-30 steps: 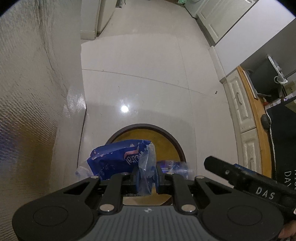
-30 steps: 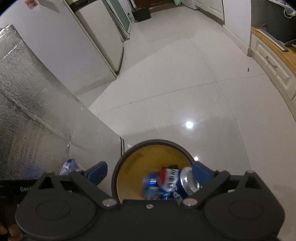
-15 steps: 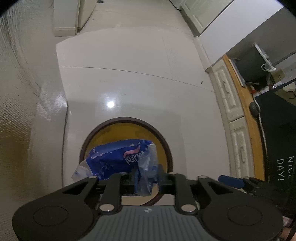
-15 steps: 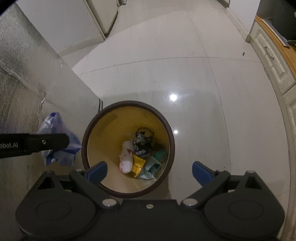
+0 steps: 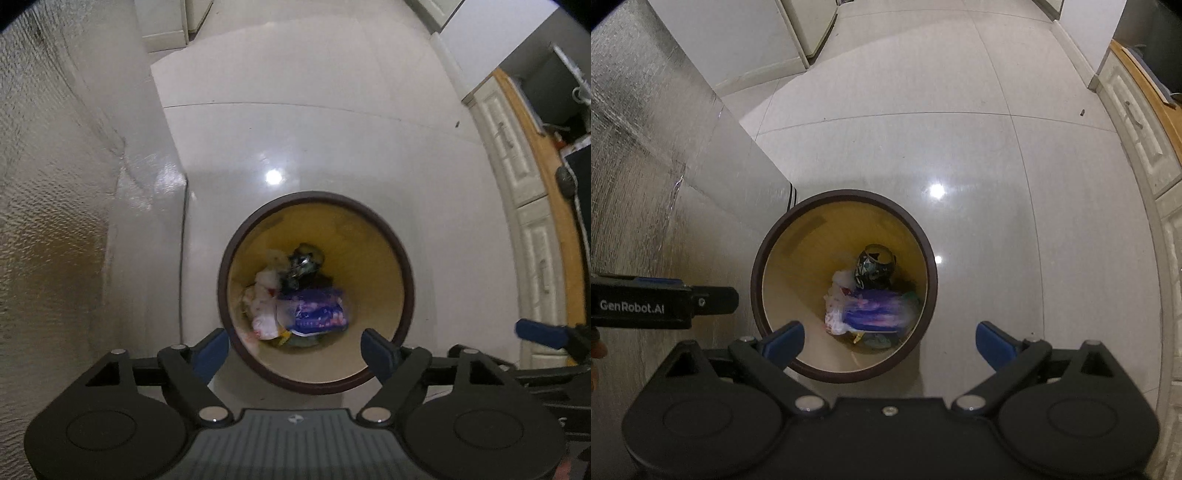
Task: Collect trash
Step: 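Open both tools over the bin, dropping the blue bag and Pepsi can, then withdraw both tools from the bin back toward the counter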
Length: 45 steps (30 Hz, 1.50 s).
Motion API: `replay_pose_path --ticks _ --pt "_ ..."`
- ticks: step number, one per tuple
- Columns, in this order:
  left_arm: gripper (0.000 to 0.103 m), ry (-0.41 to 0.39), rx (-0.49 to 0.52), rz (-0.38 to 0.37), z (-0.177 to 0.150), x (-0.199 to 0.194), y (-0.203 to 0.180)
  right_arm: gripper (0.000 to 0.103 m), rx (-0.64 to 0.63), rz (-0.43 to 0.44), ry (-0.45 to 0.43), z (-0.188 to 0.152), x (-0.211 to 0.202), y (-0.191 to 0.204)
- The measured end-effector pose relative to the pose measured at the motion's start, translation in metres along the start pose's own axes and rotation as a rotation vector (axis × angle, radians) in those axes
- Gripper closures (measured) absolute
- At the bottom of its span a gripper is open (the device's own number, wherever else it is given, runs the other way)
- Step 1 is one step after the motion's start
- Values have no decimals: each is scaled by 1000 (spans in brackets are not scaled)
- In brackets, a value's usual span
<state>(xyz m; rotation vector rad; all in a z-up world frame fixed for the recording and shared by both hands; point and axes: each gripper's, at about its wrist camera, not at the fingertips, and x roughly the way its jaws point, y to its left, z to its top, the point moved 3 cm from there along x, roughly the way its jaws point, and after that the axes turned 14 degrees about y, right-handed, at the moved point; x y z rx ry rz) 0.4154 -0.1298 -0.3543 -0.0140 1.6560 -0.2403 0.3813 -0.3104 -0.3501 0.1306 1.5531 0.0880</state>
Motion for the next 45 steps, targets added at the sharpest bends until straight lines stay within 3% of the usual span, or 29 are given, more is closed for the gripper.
replay_pose_path --ticks 13,34,45 --pt "0 30 23 122 -7 -4 11 0 -23 -18 -12 -8 -5 2" --pt "0 -54 31 148 -30 -53 10 0 25 -17 -73 -24 -47 -3" --pt "0 -157 55 154 -51 -94 4 0 43 -3 -148 -43 -87 -6"
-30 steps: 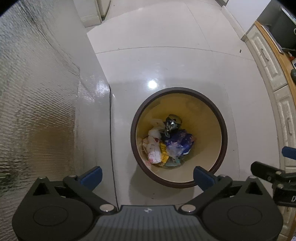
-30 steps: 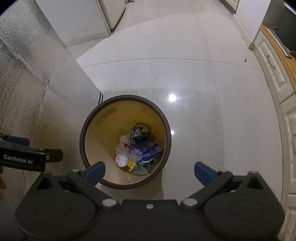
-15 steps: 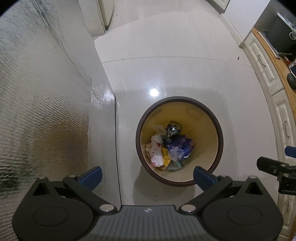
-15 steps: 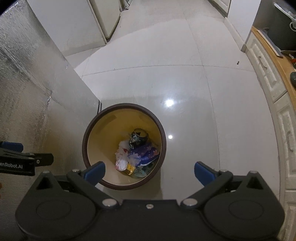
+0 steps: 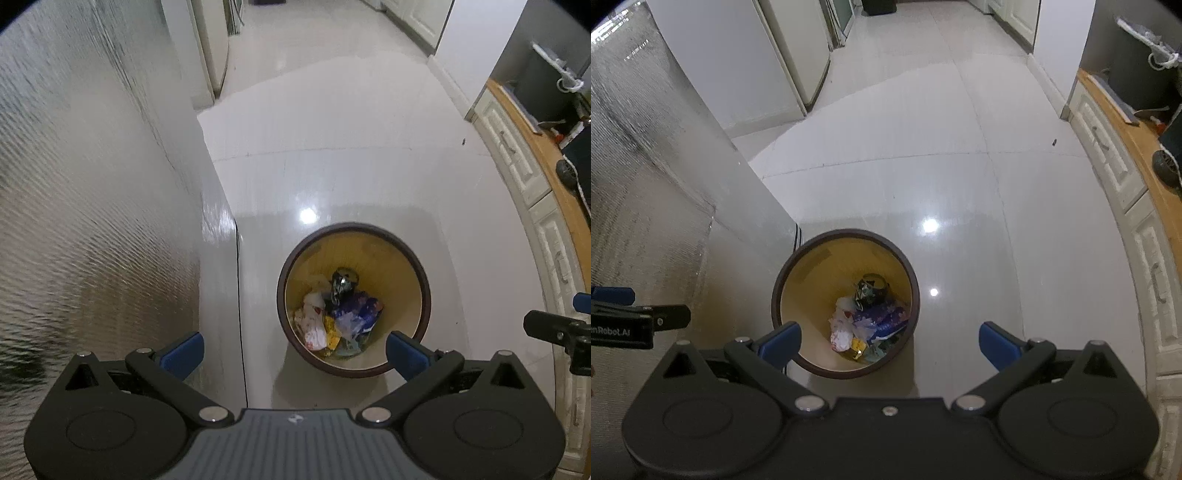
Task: Collect trash
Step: 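Withdraw both tools from the bin back toward the counter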
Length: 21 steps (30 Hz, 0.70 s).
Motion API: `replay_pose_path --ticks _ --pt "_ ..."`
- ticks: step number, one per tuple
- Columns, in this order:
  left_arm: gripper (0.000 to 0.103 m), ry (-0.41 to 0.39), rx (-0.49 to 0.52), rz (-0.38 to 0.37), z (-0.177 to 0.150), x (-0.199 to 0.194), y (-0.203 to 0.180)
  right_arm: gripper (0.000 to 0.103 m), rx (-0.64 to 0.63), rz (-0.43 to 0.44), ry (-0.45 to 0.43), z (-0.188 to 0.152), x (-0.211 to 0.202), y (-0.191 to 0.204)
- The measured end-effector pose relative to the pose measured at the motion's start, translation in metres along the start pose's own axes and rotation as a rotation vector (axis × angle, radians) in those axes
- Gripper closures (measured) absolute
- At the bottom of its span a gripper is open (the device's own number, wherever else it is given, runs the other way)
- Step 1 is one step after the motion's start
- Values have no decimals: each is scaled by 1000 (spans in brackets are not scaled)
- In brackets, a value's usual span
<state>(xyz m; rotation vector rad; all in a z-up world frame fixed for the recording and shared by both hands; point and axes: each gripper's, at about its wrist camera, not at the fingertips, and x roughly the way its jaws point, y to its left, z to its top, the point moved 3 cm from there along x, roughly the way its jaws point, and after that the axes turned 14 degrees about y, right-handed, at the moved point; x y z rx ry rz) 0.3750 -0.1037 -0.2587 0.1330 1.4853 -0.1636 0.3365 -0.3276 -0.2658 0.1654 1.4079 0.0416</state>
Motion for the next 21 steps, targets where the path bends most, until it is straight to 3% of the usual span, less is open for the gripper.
replay_pose_path --ticks 21 --pt "0 -372 58 -1 -23 -126 -13 0 -21 -61 -338 -16 -116 5"
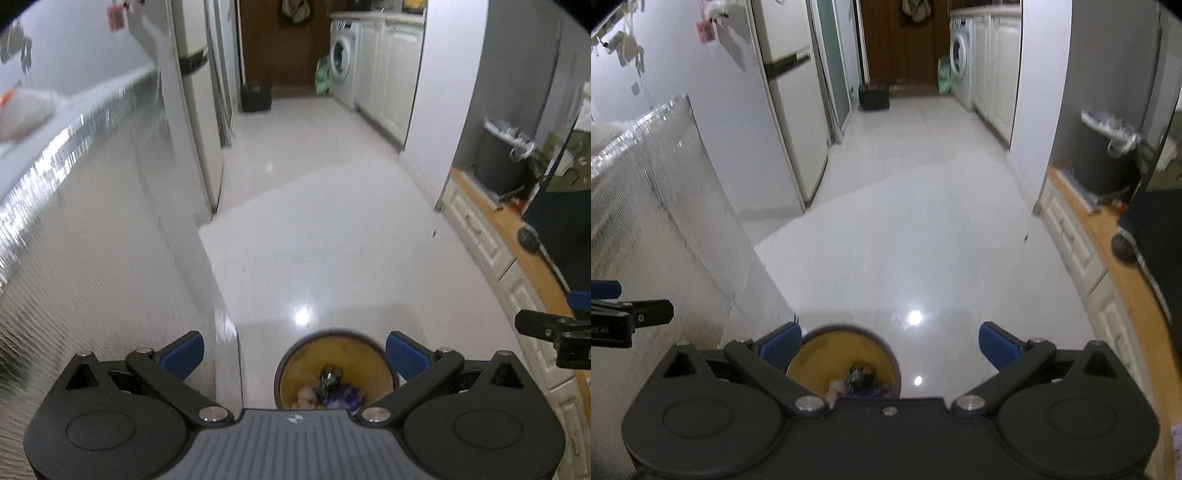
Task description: Collect trash
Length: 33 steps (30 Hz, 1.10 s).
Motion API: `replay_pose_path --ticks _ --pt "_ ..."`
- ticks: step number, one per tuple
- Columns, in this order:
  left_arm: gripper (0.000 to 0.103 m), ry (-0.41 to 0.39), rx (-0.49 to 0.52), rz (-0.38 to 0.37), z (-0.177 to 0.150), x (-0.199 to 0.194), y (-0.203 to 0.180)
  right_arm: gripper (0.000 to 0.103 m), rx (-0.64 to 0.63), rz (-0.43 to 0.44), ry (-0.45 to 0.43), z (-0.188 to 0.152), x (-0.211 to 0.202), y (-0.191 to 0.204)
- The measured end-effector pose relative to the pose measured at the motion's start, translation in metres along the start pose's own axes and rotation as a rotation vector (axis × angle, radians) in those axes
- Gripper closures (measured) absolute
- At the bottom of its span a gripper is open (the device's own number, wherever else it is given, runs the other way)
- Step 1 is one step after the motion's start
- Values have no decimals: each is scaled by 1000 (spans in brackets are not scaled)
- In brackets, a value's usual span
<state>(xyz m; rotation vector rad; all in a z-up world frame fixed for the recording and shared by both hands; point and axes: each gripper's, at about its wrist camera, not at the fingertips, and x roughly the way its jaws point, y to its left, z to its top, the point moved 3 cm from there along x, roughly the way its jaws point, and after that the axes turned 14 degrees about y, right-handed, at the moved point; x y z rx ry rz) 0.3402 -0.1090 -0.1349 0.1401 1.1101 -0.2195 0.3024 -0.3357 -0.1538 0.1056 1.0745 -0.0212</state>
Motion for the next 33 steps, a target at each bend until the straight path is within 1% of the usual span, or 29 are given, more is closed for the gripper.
replay_pose_path --ticks 3,7,11,18,21,24,27,31,33 --pt "0 -53 2 -18 4 -17 -2 0 -4 -11 -57 4 -18 0" --pt "0 -109 -9 -7 7 -39 -5 0 -7 -28 -117 6 -38 0" --pt "0 -162 -13 -7 12 -63 -5 0 -15 -20 -172 10 -60 5" --pt "0 -270 -1 0 24 -122 1 0 -58 -7 -277 23 -108 24" --pt "0 -314 -19 16 31 -147 13 0 -75 10 -318 31 -127 35" --pt "0 -349 -29 47 38 -170 28 0 -105 5 -353 40 -145 47" --pt "0 -382 -38 81 43 -190 44 0 -127 21 -381 52 -158 62" --pt "0 -413 -58 118 50 -209 72 0 -158 38 -417 67 -175 88" --pt "0 -422 -64 141 54 -215 86 0 -166 68 -435 75 -180 101"
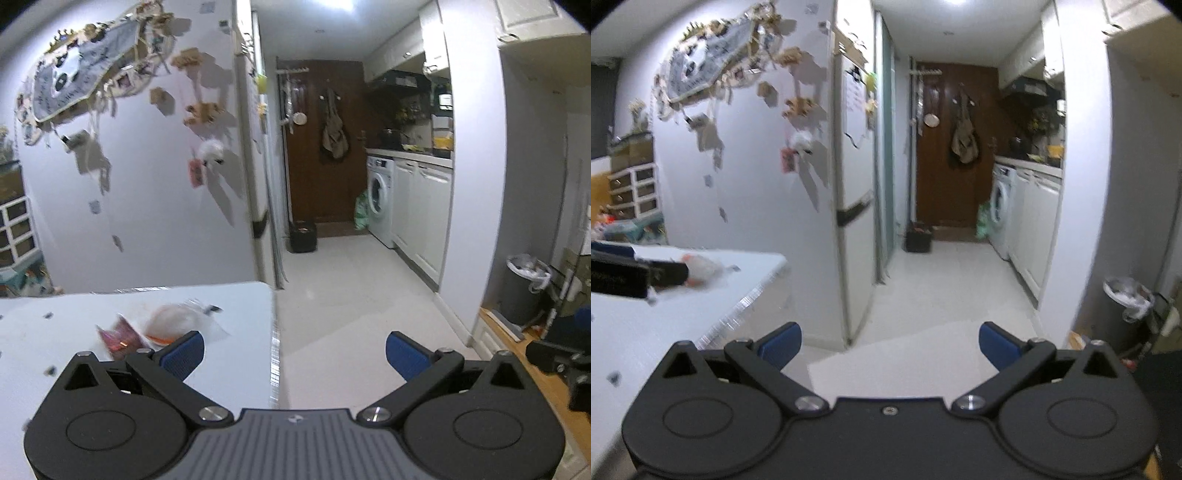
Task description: Collect trash
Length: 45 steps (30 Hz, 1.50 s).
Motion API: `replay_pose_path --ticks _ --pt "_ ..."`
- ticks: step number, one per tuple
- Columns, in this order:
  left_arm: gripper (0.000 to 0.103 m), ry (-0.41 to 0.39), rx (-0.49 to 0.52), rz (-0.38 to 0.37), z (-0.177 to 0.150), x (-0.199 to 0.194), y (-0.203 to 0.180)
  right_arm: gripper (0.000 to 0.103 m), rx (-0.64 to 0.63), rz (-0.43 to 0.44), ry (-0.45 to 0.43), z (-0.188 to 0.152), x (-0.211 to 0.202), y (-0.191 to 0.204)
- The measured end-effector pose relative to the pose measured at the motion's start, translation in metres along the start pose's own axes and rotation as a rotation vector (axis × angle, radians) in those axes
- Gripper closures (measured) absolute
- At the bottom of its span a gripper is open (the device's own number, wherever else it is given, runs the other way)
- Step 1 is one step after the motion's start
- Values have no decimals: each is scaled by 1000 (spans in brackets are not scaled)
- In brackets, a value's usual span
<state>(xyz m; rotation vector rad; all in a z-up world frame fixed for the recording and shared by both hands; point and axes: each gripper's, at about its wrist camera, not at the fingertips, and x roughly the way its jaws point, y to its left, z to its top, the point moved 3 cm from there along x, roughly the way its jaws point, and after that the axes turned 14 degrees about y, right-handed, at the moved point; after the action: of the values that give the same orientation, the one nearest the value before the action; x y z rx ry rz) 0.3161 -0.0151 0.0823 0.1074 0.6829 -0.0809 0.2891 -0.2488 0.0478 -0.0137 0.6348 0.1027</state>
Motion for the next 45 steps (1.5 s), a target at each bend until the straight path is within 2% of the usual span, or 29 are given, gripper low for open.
replay_pose_path --ticks 5,10,14,22,25,28,31,37,43,45 --pt "0 -16 -19 44 11 3 35 0 -18 61 -36 25 6 34" --pt "0 -20 -31 86 18 18 72 0 -34 108 -64 44 23 68" --pt "0 -11 -34 115 19 36 103 0 -37 180 -76 55 44 96" --pt "0 26 -152 169 17 86 169 0 -111 250 -54 66 84 145" --pt "0 49 -203 140 22 107 190 0 -145 241 -49 69 99 161" --pt "0 54 -249 148 29 123 207 0 -153 233 -39 74 114 175" --pt "0 77 -294 143 36 145 226 0 -148 263 -19 77 129 187" --pt "0 145 -371 150 41 188 258 0 -170 267 -26 84 160 212" --pt "0 197 -347 155 39 211 266 0 -182 213 -58 98 194 232" --pt "0 206 -333 157 39 216 267 0 -237 213 -27 99 205 241"
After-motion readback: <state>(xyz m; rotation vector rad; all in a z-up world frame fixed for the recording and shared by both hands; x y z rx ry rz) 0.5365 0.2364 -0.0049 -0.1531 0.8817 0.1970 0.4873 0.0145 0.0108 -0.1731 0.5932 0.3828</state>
